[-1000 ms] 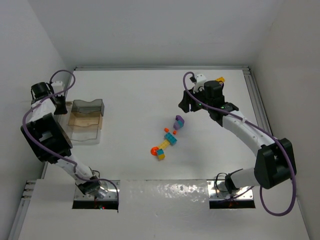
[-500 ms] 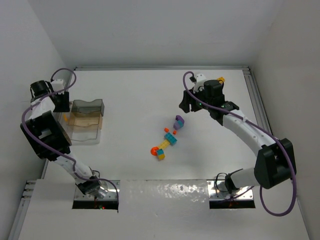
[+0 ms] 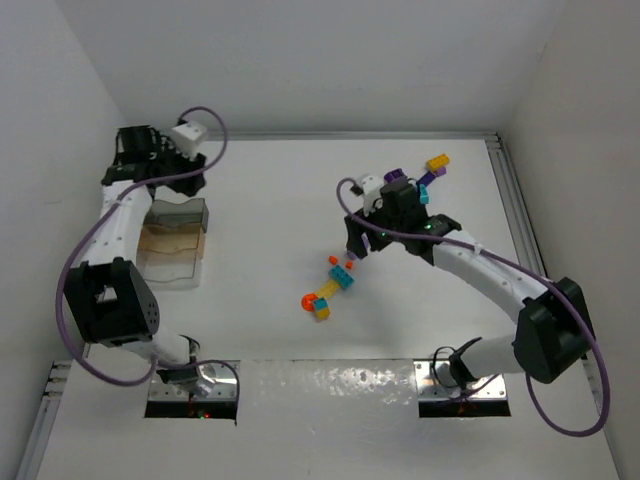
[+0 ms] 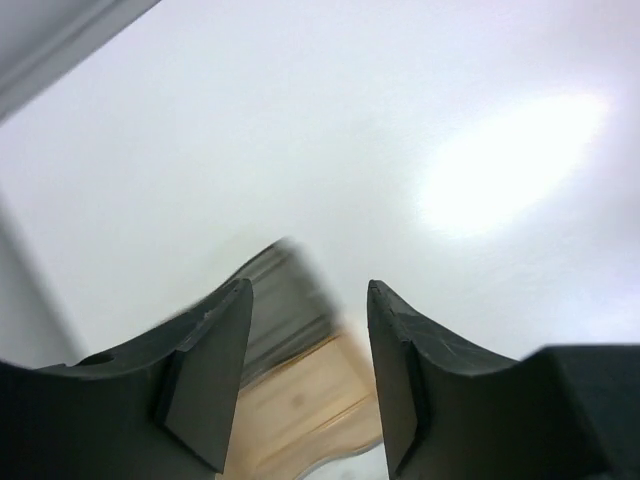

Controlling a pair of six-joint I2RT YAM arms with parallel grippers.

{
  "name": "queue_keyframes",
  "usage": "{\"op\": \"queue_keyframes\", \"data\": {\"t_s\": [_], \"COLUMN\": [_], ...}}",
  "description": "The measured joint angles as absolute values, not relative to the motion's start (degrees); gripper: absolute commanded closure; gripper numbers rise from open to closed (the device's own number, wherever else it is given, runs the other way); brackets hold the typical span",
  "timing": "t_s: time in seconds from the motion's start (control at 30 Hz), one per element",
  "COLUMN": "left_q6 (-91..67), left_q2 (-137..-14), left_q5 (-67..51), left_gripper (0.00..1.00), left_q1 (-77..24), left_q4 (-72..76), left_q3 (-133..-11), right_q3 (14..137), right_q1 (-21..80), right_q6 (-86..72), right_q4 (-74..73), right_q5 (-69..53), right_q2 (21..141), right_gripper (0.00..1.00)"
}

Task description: Sort the legos into containers by color

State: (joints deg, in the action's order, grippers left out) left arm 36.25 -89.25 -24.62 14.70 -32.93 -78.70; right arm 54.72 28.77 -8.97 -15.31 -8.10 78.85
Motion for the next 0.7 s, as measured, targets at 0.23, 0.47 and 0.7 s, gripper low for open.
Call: {"op": "queue_keyframes", "data": {"t_s": [0.23, 0.47, 0.7], "left_q6": [40.82, 39.51, 28.99], "left_q2": [-84.44, -82.81, -79.53], "left_q5": [-34.02, -33.52, -29.56], "left_gripper": [0.53, 0.52, 0.52], "left_q1": [0.60, -1.69, -1.67], "left_q4": [-39.88, -43.40, -37.04], "left_q3": [-73.76, -68.14, -68.12], "right_q3": [50.98, 48.66, 41.69], "right_q1": [43.16, 53.12, 63.51], "right_q6": [-2.13, -7.99, -22.68], "right_q4": [-21.06, -16.10, -7.51], "right_q5": [-7.90, -6.33, 5.93], "right_q2": [82.63, 83.02, 83.61], "right_gripper": [0.36, 0.26, 0.28]}}
